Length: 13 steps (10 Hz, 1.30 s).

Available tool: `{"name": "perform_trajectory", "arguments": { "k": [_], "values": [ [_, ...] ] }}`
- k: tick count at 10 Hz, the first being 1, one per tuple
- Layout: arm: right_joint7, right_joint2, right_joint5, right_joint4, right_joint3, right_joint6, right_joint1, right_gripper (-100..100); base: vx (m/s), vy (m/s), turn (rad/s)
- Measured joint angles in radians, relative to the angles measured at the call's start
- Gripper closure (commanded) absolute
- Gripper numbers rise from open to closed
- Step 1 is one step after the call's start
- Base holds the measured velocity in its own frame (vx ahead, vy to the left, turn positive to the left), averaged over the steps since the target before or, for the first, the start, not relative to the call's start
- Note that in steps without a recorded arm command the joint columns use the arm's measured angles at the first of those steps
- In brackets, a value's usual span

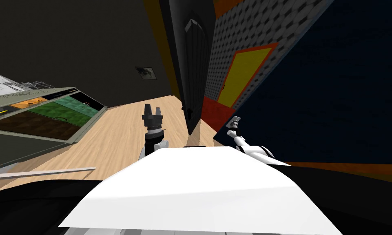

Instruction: Pull the door open

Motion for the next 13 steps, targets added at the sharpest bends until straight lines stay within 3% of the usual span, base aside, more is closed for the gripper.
{"name": "perform_trajectory", "arguments": {
  "k": [7,9,13],
  "values": [
    [-0.001,0.024,0.029,-0.072,0.028,0.030,0.011,100,-0.180,-0.002,0.037],
    [-0.018,0.025,0.043,-0.061,0.052,0.027,-0.005,100,-0.206,-0.030,0.044],
    [-0.035,0.036,0.067,-0.091,0.087,0.038,-0.002,100,-0.177,-0.029,0.038]
  ]
}}
